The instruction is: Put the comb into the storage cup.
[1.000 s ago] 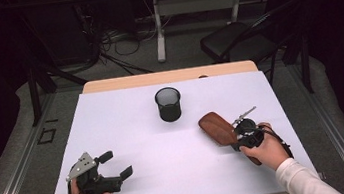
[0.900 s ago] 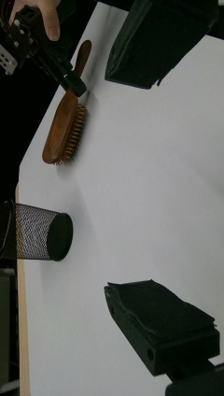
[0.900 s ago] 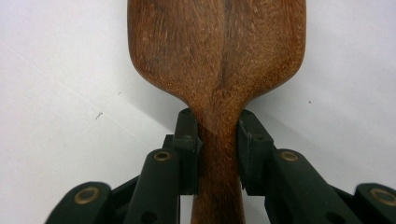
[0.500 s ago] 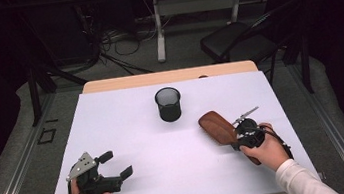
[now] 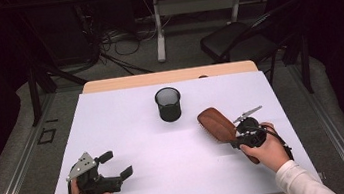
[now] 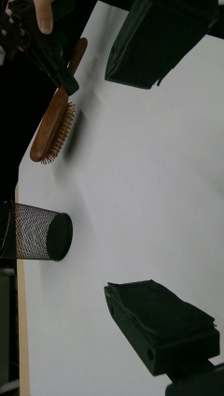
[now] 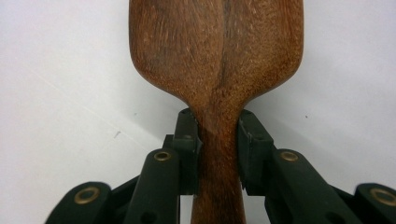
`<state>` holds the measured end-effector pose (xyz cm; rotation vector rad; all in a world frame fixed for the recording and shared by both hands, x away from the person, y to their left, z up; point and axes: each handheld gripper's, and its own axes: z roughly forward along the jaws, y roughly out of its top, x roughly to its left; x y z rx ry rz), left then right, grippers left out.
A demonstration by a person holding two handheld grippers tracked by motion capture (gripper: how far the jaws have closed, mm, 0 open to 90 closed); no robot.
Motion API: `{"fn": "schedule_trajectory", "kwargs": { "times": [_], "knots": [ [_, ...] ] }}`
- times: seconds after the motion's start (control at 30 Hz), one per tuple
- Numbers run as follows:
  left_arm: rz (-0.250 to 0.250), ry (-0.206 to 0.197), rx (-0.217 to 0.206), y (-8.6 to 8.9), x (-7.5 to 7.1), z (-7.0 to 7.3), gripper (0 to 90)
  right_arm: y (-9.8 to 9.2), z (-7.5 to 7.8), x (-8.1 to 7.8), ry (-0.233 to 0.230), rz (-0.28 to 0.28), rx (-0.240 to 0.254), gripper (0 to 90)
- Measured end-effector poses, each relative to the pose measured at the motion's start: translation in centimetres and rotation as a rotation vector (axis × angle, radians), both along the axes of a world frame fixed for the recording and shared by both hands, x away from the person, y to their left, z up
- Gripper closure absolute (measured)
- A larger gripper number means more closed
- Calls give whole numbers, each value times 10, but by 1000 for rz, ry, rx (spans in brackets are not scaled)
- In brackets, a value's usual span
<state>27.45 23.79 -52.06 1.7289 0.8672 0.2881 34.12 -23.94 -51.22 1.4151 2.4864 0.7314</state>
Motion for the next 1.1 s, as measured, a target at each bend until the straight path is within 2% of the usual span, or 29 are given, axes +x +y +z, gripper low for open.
{"fn": "schedule_trajectory", "kwargs": {
  "times": [0.13, 0.7, 1.1],
  "knots": [
    [0, 0, -1, 0, 0, 0, 12, 1, 3, -4, -23, -6, 37, 721],
    [-2, -2, -2, 0, 0, 0, 12, 11, 15, -13, -75, 12, 93, 721],
    [1, -1, 2, 0, -1, 0, 12, 17, 17, -15, -111, 11, 165, 721]
  ]
}}
